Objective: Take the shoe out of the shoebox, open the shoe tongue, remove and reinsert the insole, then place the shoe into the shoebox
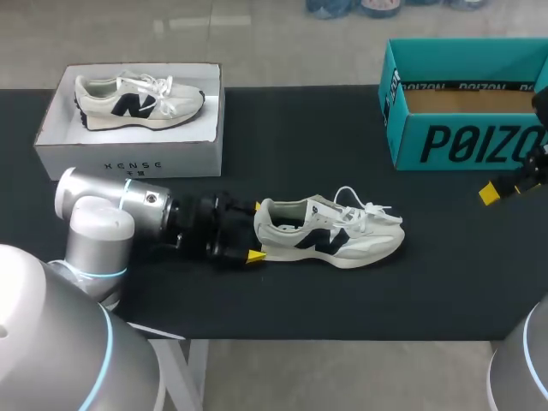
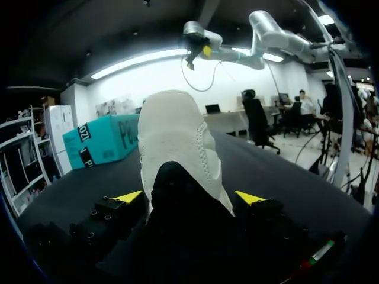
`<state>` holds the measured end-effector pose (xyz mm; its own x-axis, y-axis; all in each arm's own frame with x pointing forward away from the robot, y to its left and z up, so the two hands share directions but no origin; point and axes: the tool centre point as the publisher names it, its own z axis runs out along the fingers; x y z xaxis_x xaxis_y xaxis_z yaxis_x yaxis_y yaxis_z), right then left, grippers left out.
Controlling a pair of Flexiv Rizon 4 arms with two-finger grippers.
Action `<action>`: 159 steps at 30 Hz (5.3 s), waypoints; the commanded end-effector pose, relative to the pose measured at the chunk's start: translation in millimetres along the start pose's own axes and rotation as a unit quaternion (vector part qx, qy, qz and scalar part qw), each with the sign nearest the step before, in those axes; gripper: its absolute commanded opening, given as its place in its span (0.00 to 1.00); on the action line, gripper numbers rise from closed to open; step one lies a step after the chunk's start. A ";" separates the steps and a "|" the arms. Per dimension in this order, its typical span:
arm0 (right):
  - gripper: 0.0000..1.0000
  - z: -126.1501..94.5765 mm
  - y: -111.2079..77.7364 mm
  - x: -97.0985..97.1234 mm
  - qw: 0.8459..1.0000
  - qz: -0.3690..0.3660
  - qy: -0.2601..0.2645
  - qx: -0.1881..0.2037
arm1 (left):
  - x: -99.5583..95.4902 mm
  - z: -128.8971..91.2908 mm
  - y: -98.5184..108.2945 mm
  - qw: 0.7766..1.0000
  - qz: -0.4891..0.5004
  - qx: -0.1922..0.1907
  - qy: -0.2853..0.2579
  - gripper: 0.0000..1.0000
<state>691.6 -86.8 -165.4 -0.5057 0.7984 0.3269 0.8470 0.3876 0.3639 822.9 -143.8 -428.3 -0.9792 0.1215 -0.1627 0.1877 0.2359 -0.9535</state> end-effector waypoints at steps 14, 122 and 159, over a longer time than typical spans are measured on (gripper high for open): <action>1.00 1.3 0.7 -0.5 1.000 0.001 0.000 0.001 | 2.5 0.9 5.1 1.000 0.005 -0.002 -0.010 0.00; 1.00 283.8 120.3 117.9 0.862 0.303 -0.399 0.079 | 2.5 0.9 5.1 1.000 0.005 -0.002 -0.010 0.00; 0.00 288.2 123.3 43.3 0.854 0.298 -0.420 0.070 | 2.5 0.9 5.1 1.000 0.005 -0.002 -0.010 0.00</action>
<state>825.2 134.8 -359.1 0.2231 0.9008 -0.3725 0.9667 -0.1553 0.2036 822.8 -143.1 -431.4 -0.9786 0.1070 -0.1757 0.1968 0.2385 -0.9510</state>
